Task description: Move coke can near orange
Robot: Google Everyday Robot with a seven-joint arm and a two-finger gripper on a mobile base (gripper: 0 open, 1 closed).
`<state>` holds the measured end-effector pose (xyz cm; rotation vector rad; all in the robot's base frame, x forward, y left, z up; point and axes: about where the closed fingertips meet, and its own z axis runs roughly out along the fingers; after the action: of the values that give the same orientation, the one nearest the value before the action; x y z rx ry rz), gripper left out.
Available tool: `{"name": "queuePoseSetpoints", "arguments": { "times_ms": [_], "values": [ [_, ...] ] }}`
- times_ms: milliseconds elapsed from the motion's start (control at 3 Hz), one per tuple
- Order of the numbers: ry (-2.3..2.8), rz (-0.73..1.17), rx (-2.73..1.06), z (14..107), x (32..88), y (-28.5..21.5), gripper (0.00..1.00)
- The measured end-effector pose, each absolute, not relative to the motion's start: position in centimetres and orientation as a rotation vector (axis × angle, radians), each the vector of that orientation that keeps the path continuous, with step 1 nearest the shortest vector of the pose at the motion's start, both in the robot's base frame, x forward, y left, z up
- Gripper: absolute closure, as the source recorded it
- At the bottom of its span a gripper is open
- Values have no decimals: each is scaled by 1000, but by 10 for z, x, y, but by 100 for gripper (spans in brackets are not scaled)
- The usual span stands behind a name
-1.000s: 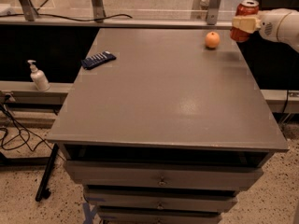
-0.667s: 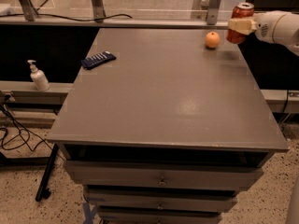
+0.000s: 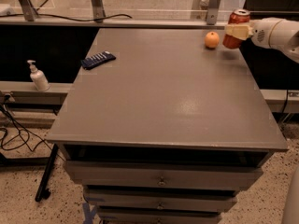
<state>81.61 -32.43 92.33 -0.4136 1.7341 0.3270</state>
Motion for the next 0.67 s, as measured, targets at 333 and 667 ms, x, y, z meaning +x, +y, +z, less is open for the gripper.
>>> {"name": "queuePoseSetpoints", "arguments": {
  "times_ms": [333,667],
  "values": [
    [1728,357,-411,916,821,-322,100],
    [1718,378,-407,910,825,-325,100]
  ]
}}
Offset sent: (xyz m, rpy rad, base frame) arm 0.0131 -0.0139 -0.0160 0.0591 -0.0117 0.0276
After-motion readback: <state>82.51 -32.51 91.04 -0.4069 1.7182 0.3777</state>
